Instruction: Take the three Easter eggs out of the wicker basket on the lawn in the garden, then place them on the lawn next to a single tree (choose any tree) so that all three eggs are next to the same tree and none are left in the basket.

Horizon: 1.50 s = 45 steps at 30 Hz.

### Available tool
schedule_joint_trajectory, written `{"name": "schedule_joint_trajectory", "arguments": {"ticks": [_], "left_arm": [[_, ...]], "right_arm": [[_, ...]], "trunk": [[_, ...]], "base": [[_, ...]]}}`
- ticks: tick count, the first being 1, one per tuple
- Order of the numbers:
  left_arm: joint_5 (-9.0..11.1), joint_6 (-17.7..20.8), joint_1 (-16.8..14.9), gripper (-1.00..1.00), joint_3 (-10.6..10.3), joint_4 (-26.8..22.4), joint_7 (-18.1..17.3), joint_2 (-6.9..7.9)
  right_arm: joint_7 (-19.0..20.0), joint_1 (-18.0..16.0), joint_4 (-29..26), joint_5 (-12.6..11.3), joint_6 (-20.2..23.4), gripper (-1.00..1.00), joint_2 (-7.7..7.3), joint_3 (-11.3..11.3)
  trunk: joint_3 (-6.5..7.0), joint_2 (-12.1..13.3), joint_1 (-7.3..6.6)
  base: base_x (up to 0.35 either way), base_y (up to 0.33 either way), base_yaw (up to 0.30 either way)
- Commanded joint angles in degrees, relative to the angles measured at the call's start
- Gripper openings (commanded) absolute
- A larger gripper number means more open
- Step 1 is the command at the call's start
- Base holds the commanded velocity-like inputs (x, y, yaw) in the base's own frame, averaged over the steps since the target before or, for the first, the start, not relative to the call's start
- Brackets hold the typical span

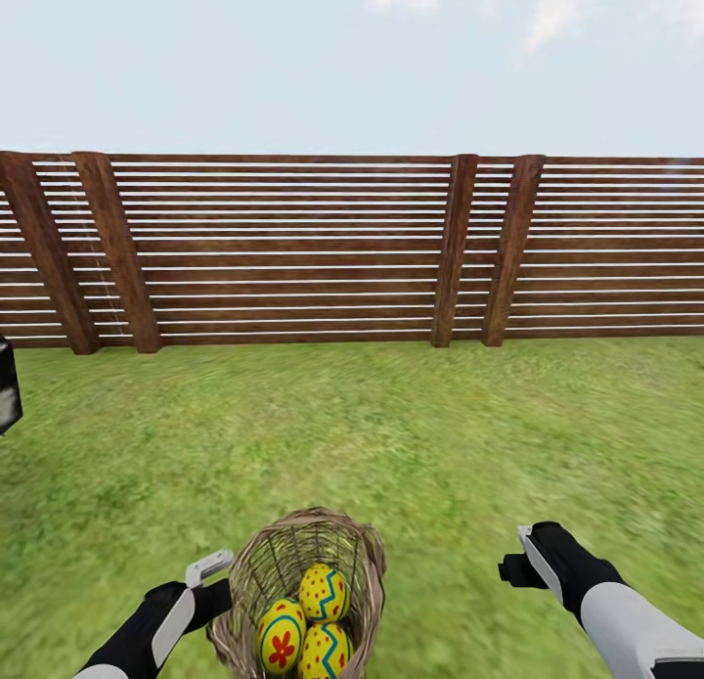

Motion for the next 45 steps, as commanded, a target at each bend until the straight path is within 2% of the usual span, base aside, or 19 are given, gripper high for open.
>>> {"name": "schedule_joint_trajectory", "arguments": {"ticks": [1, 5, 11, 18, 25, 39, 45], "left_arm": [[0.9, 0.3, 0.0, -1.00, 0.1, -0.1, 0.3, -0.02], [1.1, 0.4, 0.0, -1.00, 0.1, -0.1, 0.5, -0.03], [0.9, 0.3, 0.0, -1.00, 0.2, -0.1, 0.8, -1.15], [0.9, 0.3, 0.0, -1.00, 0.2, 0.0, 1.0, -1.34], [0.9, 0.3, 0.0, -1.00, 0.2, 0.0, 0.9, -1.43], [0.9, 0.4, 0.0, -1.00, 0.1, 0.0, 0.9, -1.53], [0.9, 0.1, 0.0, -1.00, 0.3, 0.1, 0.9, -2.21]], "right_arm": [[-0.2, 0.0, -0.1, -0.3, 0.3, 1.00, -0.04, 0.4], [-0.2, 0.0, -0.1, -0.3, 0.3, 1.00, -0.01, 0.4], [-0.2, 0.0, -0.1, -0.3, 0.1, 1.00, 0.01, 0.4], [-0.2, 0.0, -0.1, -0.3, 0.0, 1.00, 0.04, 0.4], [-0.2, 0.0, -0.1, -0.3, -0.1, 1.00, 1.06, 0.4], [-0.2, 0.0, 0.1, -0.3, -0.1, 1.00, 1.19, 0.4], [-0.2, 0.0, 0.1, -0.3, -0.3, 1.00, 1.19, 0.4]], "trunk": [[-0.06, 0.0, -0.01], [0.66, 1.6, -0.89], [1.74, 4.0, -2.20], [2.99, 6.8, -3.74], [4.25, 9.6, -5.28], [6.76, 15.2, -8.35], [7.84, 17.6, -9.67]], "base": [[0.000, 0.000, 0.000], [0.000, 0.000, 0.000], [0.000, 0.000, 0.000], [-0.134, 0.046, 0.000], [-0.117, 0.004, -0.001], [0.000, 0.000, -0.254], [-0.009, -0.001, -0.210]]}}
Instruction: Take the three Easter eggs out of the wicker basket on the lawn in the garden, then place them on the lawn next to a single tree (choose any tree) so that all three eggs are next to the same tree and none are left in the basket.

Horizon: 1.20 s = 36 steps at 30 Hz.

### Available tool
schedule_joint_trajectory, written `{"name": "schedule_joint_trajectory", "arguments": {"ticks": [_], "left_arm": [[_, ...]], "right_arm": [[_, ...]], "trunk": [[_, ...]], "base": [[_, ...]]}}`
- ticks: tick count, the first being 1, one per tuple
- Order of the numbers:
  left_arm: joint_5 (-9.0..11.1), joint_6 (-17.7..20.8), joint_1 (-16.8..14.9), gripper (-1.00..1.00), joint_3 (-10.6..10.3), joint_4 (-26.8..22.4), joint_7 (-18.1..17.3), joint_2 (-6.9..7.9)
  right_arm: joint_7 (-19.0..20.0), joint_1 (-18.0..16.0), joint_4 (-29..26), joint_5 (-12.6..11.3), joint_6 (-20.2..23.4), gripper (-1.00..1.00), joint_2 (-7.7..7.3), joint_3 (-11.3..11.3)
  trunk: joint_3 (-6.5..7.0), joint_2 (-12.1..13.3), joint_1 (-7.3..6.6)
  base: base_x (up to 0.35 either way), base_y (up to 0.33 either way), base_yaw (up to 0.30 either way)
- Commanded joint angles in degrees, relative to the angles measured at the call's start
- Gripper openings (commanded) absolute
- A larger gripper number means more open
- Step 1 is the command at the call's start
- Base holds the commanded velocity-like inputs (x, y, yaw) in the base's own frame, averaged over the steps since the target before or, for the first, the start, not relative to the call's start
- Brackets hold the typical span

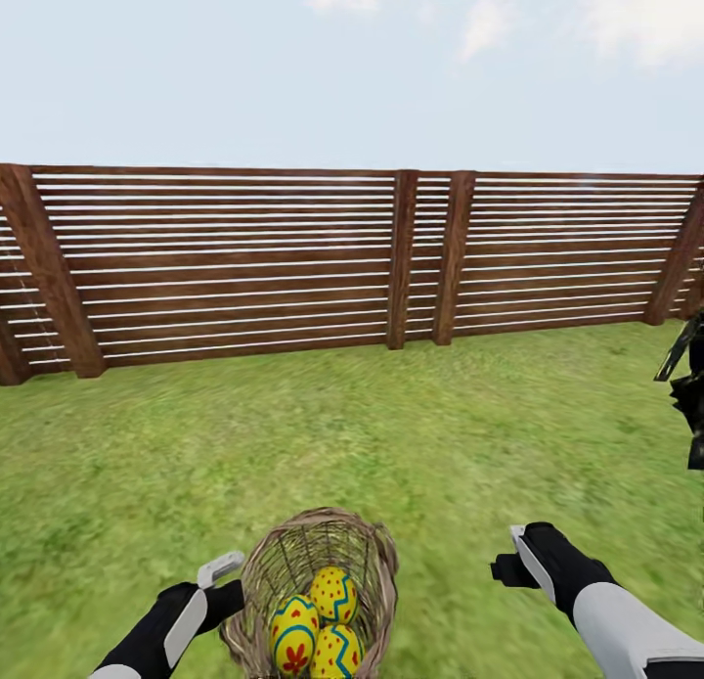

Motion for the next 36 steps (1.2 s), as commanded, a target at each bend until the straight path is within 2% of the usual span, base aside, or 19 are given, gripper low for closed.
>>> {"name": "schedule_joint_trajectory", "arguments": {"ticks": [1, 4, 10, 12, 17, 36], "left_arm": [[0.5, 0.2, 0.0, -1.00, -0.2, 0.0, 0.4, -0.20], [0.4, 0.0, 0.0, -1.00, -0.4, 0.9, 0.4, -1.47], [0.2, -0.6, 0.0, -1.00, -0.5, 1.1, 0.1, -1.74], [0.2, -0.7, 0.0, -1.00, -0.5, 1.1, 0.1, -1.78], [0.2, -0.7, 0.0, -1.00, -0.4, 1.1, 0.1, -1.73], [0.4, -0.4, 0.0, -1.00, -0.5, 1.1, 0.3, -1.77]], "right_arm": [[-0.2, 0.0, -0.1, -0.3, 0.3, 1.00, -0.04, 0.4], [-0.2, 0.0, -0.1, -0.3, 0.2, 1.00, 0.04, 0.4], [0.4, 0.0, 0.6, -0.3, 0.0, 1.00, -0.30, 0.3], [0.8, 0.0, 2.5, 0.0, -2.2, 1.00, -0.11, 0.9], [0.8, 0.0, 2.8, -0.1, -3.8, 1.00, -0.05, 1.8], [0.8, 0.0, 2.7, -0.6, -3.6, 1.00, 0.45, 1.8]], "trunk": [[0.12, 0.4, -0.24], [0.66, 1.6, -0.90], [0.84, 2.0, -1.12], [0.84, 2.0, -1.12], [0.84, 2.0, -1.12], [4.25, 9.6, -5.29]], "base": [[-0.217, -0.073, -0.016], [-0.299, -0.164, -0.003], [-0.078, -0.083, 0.000], [-0.001, -0.001, 0.000], [0.000, 0.000, 0.000], [0.000, 0.000, 0.000]]}}
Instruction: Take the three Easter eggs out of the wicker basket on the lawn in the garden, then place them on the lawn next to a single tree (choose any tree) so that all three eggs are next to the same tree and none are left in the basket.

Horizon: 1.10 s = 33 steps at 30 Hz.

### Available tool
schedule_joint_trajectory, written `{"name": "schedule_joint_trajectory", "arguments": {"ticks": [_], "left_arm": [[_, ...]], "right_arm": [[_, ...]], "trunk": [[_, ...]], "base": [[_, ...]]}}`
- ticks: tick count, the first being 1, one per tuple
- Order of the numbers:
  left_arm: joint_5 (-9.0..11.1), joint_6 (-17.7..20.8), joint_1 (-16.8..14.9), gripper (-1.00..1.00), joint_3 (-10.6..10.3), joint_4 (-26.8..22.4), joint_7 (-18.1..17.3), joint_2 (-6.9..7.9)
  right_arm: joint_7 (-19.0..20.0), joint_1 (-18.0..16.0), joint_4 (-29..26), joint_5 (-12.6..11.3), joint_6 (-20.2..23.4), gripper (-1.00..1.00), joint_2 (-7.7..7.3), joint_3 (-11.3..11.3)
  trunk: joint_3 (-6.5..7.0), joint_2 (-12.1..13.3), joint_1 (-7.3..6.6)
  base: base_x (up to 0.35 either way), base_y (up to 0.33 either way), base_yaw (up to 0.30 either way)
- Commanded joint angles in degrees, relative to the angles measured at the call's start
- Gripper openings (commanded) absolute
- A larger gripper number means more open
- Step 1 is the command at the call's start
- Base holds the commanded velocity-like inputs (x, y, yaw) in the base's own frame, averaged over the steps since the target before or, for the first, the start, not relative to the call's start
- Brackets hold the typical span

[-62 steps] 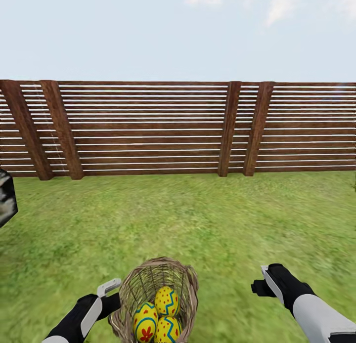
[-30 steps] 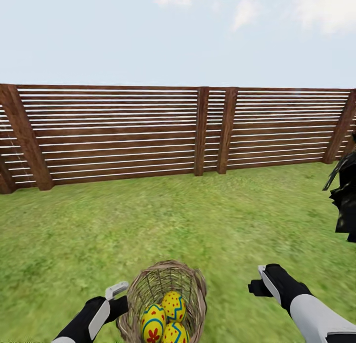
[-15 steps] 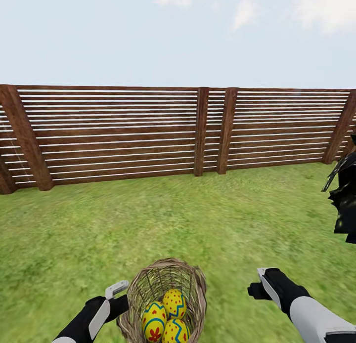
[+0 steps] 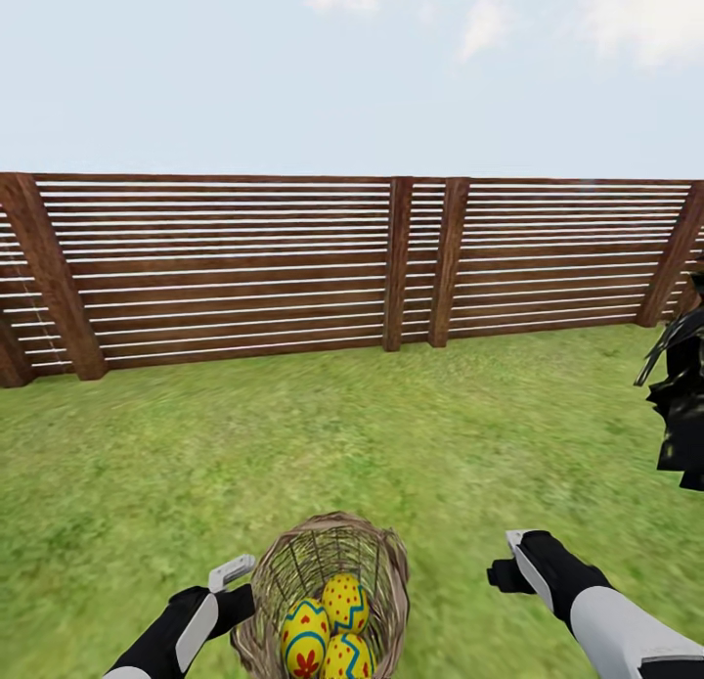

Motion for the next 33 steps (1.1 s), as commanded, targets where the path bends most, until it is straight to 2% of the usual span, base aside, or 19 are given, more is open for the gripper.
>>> {"name": "schedule_joint_trajectory", "arguments": {"ticks": [1, 7, 14, 22, 26, 33], "left_arm": [[0.8, 0.3, 0.0, -1.00, 0.2, -0.2, 0.3, -0.03], [0.8, 0.4, 0.0, -1.00, 0.1, -0.2, 0.3, -0.04], [0.8, 0.2, 0.0, -1.00, 0.2, -0.2, 0.3, -0.04], [0.7, 0.2, 0.0, -1.00, 0.2, -0.2, 0.3, -0.06], [0.6, 0.2, 0.0, -1.00, 0.1, -0.2, 0.4, -1.04], [0.7, 0.1, 0.0, -1.00, 0.2, -0.2, 0.4, -1.27]], "right_arm": [[-0.1, 0.0, -0.1, -0.3, 0.3, 1.00, 0.02, 0.5], [-0.1, 0.0, 0.0, -0.3, 0.3, 1.00, 0.91, 0.4], [-0.1, 0.0, 0.0, -0.3, 0.4, 1.00, 0.95, 0.4], [-0.1, 0.0, 0.0, -0.3, 0.5, 1.00, 1.12, 0.4], [-0.1, 0.0, 0.0, -0.3, 0.5, 1.00, 1.34, 0.4], [-0.1, 0.0, 0.0, -0.3, 0.8, 1.00, 1.30, 0.4]], "trunk": [[0.13, 0.4, -0.23], [1.20, 2.8, -1.55], [2.46, 5.6, -3.08], [3.90, 8.8, -4.84], [4.61, 10.4, -5.72], [5.97, 13.2, -7.26]], "base": [[0.000, 0.000, 0.000], [-0.001, 0.000, 0.000], [-0.228, 0.000, 0.000], [-0.010, 0.000, 0.000], [-0.148, 0.000, -0.010], [-0.130, -0.028, -0.257]]}}
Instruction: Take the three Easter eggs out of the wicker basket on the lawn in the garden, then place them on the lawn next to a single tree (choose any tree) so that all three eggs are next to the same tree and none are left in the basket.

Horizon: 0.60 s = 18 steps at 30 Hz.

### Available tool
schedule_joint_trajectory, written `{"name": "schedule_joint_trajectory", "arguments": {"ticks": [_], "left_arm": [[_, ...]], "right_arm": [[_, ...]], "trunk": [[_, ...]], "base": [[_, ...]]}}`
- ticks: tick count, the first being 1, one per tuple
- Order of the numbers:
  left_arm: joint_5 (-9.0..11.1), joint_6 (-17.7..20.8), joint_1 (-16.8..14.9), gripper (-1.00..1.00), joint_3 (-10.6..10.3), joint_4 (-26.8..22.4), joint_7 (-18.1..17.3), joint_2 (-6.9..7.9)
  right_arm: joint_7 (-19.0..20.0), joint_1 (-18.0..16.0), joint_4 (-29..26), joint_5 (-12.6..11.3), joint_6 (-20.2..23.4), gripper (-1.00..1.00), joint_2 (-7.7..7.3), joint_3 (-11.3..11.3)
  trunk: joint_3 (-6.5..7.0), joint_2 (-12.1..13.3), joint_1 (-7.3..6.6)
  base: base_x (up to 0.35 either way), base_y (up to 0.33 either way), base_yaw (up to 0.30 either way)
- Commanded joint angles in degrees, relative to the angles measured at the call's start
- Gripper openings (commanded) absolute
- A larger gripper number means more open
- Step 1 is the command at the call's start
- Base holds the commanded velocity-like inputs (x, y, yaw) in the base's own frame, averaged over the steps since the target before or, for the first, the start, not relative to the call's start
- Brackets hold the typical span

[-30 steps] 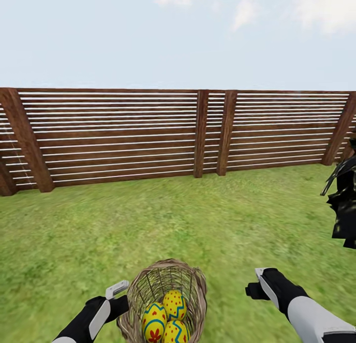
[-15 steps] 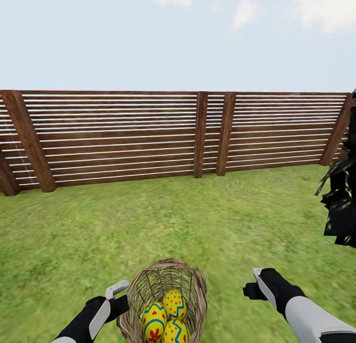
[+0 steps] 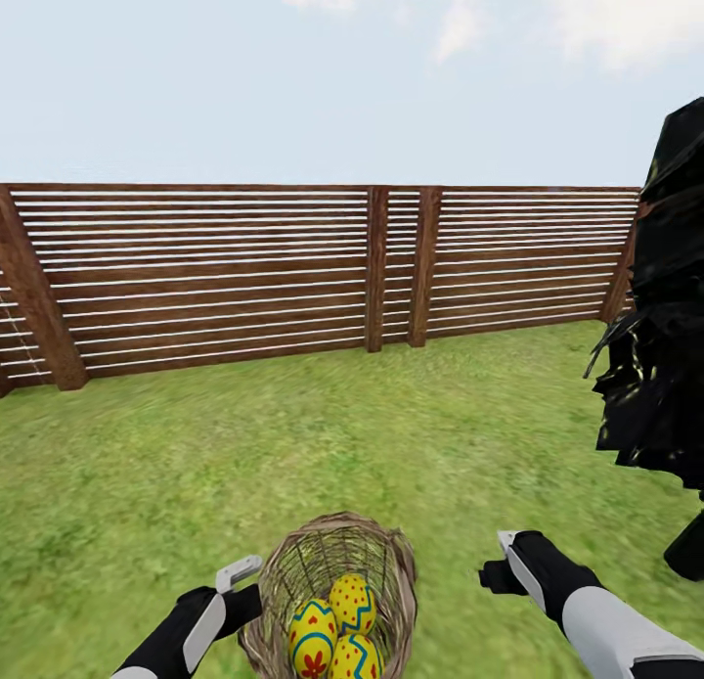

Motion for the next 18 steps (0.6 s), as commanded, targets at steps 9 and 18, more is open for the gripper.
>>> {"name": "schedule_joint_trajectory", "arguments": {"ticks": [9, 18], "left_arm": [[1.1, 0.3, 0.0, -1.00, 0.3, 0.6, 0.3, -0.12], [1.3, 0.2, 0.0, -1.00, 0.6, 0.6, 0.3, -0.06]], "right_arm": [[-0.1, 0.0, -0.1, -0.3, 0.3, 1.00, -0.05, 0.5], [-0.1, 0.0, -0.1, -0.3, 0.3, 1.00, 0.01, 0.5]], "trunk": [[1.56, 3.6, -1.98], [3.18, 7.2, -3.96]], "base": [[-0.001, 0.000, -0.300], [0.000, 0.000, -0.300]]}}
